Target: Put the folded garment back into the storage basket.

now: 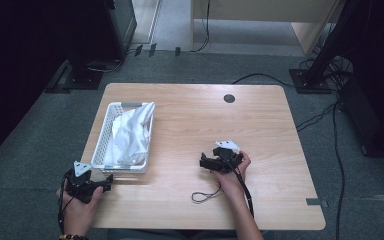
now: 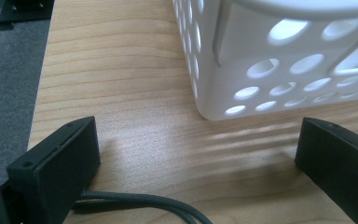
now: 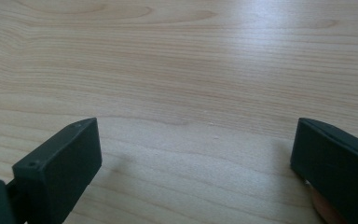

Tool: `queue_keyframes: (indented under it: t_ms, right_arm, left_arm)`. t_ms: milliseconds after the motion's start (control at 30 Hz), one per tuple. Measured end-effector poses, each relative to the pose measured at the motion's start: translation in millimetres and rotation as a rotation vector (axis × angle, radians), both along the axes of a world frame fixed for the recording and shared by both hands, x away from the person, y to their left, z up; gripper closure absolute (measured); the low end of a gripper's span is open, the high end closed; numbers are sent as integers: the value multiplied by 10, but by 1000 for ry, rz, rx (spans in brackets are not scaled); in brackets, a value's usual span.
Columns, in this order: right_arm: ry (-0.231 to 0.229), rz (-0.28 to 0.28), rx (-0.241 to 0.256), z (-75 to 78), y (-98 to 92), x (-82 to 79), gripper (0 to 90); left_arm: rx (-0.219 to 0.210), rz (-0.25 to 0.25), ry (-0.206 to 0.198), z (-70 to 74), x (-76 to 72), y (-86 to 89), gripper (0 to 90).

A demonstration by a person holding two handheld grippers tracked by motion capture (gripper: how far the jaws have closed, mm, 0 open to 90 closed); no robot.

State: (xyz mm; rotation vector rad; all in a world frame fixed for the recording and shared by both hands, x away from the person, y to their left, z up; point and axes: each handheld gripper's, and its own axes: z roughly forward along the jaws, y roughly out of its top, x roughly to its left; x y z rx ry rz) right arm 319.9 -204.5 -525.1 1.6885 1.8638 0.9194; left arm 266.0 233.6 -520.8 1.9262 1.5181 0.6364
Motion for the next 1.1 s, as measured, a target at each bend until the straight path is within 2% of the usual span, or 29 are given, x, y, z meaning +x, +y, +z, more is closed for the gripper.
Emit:
queue_keyframes:
  t_ms: [667, 1100]
  right_arm:
    - [2, -55, 9, -1, -284, -60, 8]
    - [-1, -72, 17, -2, -483, -98, 8]
  left_arm:
    - [0, -1, 0, 0, 0, 0, 0]
    - [0, 0, 0, 0, 0, 0, 0]
